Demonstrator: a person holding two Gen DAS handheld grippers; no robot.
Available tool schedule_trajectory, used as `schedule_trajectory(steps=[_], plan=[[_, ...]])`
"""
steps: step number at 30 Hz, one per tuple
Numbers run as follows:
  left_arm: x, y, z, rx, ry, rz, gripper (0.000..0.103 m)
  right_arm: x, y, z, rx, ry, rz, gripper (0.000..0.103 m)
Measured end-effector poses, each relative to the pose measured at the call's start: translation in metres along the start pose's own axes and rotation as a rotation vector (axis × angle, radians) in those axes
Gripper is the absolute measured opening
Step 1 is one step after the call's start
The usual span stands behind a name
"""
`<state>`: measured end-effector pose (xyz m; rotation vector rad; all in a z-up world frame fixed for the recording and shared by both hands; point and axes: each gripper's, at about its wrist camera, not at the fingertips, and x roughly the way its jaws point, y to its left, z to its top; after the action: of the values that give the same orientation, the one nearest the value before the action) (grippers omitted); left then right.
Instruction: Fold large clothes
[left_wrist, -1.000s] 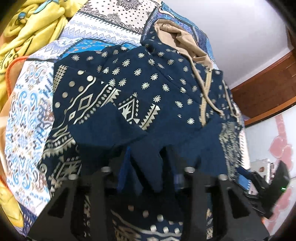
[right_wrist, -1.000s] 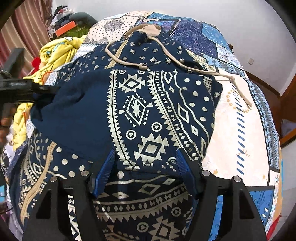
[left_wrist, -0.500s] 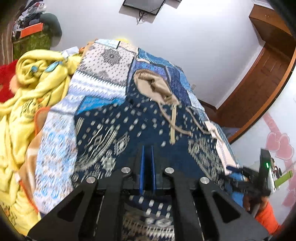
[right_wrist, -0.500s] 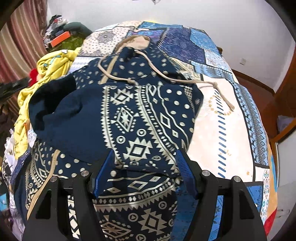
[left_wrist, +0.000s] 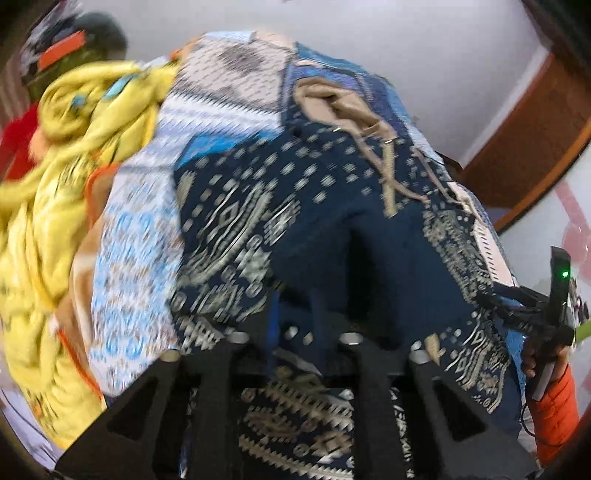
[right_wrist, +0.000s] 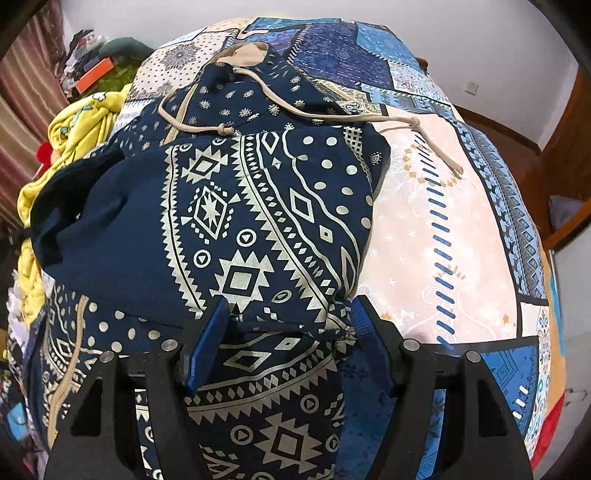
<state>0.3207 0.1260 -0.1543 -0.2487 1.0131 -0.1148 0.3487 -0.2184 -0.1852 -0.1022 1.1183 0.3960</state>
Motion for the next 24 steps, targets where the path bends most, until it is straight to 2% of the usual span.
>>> schedule_trajectory(steps=[1, 3, 5, 8, 13, 14, 16, 18, 21, 24], plan=[[0.0, -0.008, 0.007, 0.017, -0.008, -0.001, 0.042, 0.002, 0.0, -0.001, -0.004, 0.006, -0.002, 0.065], [0.004, -0.022, 0.02, 0.054, -0.023, -0.006, 0.048, 0.005, -0.002, -0.004, -0.003, 0.017, -0.004, 0.069], [0.016, -0.036, 0.035, 0.09, -0.013, 0.006, 0.049, 0.007, -0.007, -0.006, 0.015, 0.016, 0.01, 0.072], [0.046, -0.046, 0.051, 0.117, 0.044, 0.024, 0.049, 0.007, -0.012, -0.007, 0.038, 0.015, 0.034, 0.072], [0.09, -0.044, 0.057, 0.102, 0.12, 0.077, 0.048, 0.006, -0.009, -0.007, 0.026, 0.013, 0.027, 0.072], [0.095, -0.041, 0.056, 0.103, 0.12, 0.091, 0.048, 0.006, -0.009, -0.007, 0.026, 0.014, 0.027, 0.072], [0.096, -0.04, 0.053, 0.13, 0.094, 0.11, 0.027, 0.004, -0.011, -0.007, 0.031, 0.013, 0.029, 0.072], [0.09, -0.04, 0.051, 0.158, 0.071, 0.118, 0.018, 0.001, -0.012, -0.008, 0.035, 0.01, 0.03, 0.072], [0.067, -0.038, 0.046, 0.175, -0.013, 0.116, 0.016, -0.005, -0.011, -0.008, 0.029, -0.006, 0.009, 0.072], [0.037, -0.028, 0.039, 0.141, -0.094, 0.086, 0.016, -0.011, -0.009, -0.006, 0.018, -0.022, -0.015, 0.072]])
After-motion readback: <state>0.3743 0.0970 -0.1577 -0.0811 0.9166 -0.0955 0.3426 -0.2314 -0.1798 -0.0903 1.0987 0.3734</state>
